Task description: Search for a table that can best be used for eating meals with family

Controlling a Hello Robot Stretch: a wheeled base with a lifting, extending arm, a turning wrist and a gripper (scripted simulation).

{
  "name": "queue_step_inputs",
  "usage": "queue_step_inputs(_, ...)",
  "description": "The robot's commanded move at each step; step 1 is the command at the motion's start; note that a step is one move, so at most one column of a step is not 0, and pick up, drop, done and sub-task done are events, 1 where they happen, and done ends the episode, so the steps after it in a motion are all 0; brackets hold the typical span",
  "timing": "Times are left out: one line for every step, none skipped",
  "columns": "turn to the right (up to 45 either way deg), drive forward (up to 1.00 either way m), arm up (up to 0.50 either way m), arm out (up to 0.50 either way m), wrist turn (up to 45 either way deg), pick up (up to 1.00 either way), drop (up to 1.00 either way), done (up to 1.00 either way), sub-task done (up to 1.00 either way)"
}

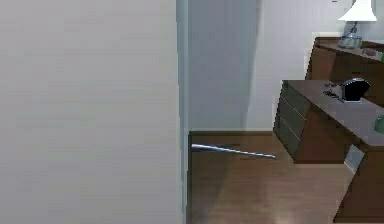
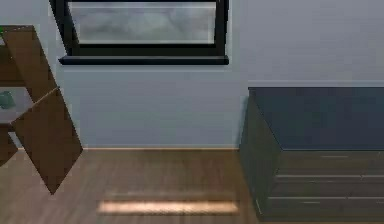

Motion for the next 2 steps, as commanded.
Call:
queue_step_inputs(-45.0, 0.00, 0.00, 0.00, 0.0, 0.00, 0.00, 0.00, 0.00)
queue_step_inputs(-36.0, 0.00, 0.00, 0.00, 0.0, 0.00, 0.00, 0.00, 0.00)
